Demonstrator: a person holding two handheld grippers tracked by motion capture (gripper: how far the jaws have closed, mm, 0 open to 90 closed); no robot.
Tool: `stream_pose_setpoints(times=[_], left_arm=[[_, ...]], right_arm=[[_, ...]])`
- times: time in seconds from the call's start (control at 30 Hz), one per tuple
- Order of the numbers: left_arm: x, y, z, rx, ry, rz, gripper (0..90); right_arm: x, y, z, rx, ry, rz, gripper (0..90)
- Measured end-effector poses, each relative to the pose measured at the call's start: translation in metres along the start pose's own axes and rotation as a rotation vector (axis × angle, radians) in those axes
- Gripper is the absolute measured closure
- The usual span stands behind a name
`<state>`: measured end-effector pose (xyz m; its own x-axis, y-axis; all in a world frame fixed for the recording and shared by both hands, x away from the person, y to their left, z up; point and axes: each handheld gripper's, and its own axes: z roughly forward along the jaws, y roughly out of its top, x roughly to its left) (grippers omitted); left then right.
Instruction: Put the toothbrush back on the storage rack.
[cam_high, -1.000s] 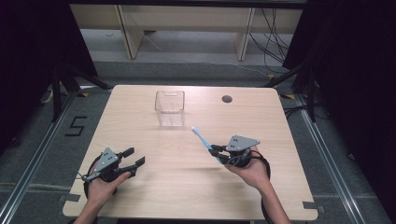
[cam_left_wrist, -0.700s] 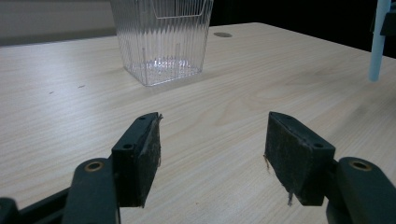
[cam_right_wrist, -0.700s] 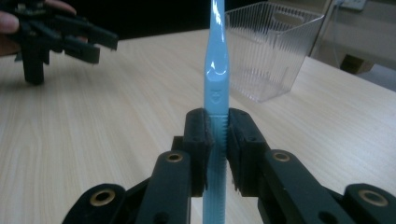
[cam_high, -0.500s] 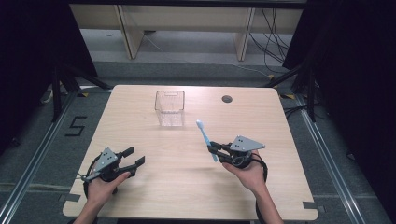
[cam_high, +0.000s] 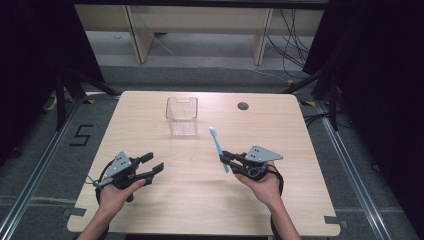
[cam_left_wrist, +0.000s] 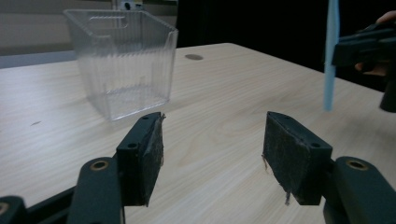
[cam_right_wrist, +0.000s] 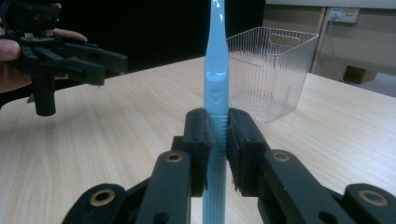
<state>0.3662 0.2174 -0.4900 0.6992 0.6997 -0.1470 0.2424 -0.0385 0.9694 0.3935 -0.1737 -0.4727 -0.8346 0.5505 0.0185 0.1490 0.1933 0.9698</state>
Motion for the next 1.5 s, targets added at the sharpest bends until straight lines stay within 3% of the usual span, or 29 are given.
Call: stream_pose_setpoints(times=[0.1, 0.17, 0.2, 0.27, 0.3, 0.37, 0.4, 0.5, 0.6, 0.67, 0.7, 0.87, 0.9, 1.0, 1.03, 1.1, 1.23, 1.3, 1.33, 1.4, 1.5], left_arm=[[-0.004, 0.008, 0.006, -0.004, -0.025, 0.008, 38.0], [-0.008, 0.015, 0.012, -0.006, -0.048, 0.017, 38.7], [-0.010, 0.019, 0.016, -0.004, -0.059, 0.029, 39.0], [-0.014, 0.024, 0.022, -0.017, -0.082, 0.034, 39.6], [-0.017, 0.030, 0.027, -0.011, -0.095, 0.044, 39.9], [-0.019, 0.033, 0.029, -0.009, -0.101, 0.048, 39.9], [-0.021, 0.038, 0.035, -0.013, -0.116, 0.058, 39.9], [-0.023, 0.041, 0.040, -0.017, -0.132, 0.052, 40.3], [-0.026, 0.046, 0.048, -0.010, -0.147, 0.057, 41.9], [-0.027, 0.050, 0.053, -0.013, -0.160, 0.053, 42.9], [-0.029, 0.053, 0.056, -0.018, -0.173, 0.051, 43.0], [-0.032, 0.059, 0.062, -0.022, -0.190, 0.047, 43.9], [-0.034, 0.060, 0.064, -0.024, -0.194, 0.046, 45.4], [-0.040, 0.066, 0.071, -0.029, -0.229, 0.036, 47.1], [-0.042, 0.068, 0.078, -0.040, -0.250, 0.054, 48.1], [-0.043, 0.069, 0.081, -0.040, -0.253, 0.059, 48.4], [-0.050, 0.067, 0.089, -0.019, -0.264, 0.013, 51.3], [-0.050, 0.066, 0.092, -0.026, -0.265, -0.016, 53.3], [-0.050, 0.066, 0.093, -0.031, -0.263, -0.029, 54.3], [-0.048, 0.067, 0.095, -0.035, -0.259, -0.032, 56.2], [-0.047, 0.067, 0.097, -0.050, -0.255, -0.060, 58.8]], right_arm=[[0.001, 0.001, 0.002, -0.011, 0.012, 0.015, 78.7], [0.005, 0.002, 0.000, 0.017, 0.006, 0.050, 78.7], [0.005, 0.003, 0.002, -0.001, 0.009, 0.056, 78.7], [0.004, 0.004, 0.004, -0.011, 0.012, 0.035, 78.7], [0.003, 0.006, 0.006, -0.039, 0.009, 0.002, 78.7], [0.003, 0.007, 0.006, -0.028, -0.003, 0.000, 78.7], [0.007, 0.008, 0.007, -0.015, 0.016, 0.034, 78.7], [0.008, 0.009, 0.009, -0.003, 0.013, 0.041, 78.7], [0.008, 0.009, 0.013, -0.024, 0.017, 0.033, 78.7], [0.011, 0.011, 0.014, -0.045, -0.003, 0.063, 78.7], [0.009, 0.012, 0.014, -0.060, -0.015, 0.041, 78.7], [0.008, 0.013, 0.015, -0.058, -0.009, 0.040, 78.7], [0.010, 0.013, 0.016, -0.051, -0.012, 0.058, 78.7], [0.010, 0.013, 0.017, -0.048, -0.023, 0.039, 78.7], [0.011, 0.013, 0.019, -0.046, -0.007, 0.053, 78.7], [0.012, 0.014, 0.020, -0.041, -0.015, 0.049, 78.7], [0.012, 0.014, 0.025, -0.066, -0.013, 0.025, 78.7], [0.013, 0.014, 0.025, -0.045, -0.006, 0.047, 78.7], [0.012, 0.014, 0.026, -0.053, -0.021, 0.019, 78.7], [0.014, 0.014, 0.027, -0.042, -0.013, 0.044, 78.7], [0.014, 0.015, 0.030, -0.062, -0.015, 0.029, 78.7]])
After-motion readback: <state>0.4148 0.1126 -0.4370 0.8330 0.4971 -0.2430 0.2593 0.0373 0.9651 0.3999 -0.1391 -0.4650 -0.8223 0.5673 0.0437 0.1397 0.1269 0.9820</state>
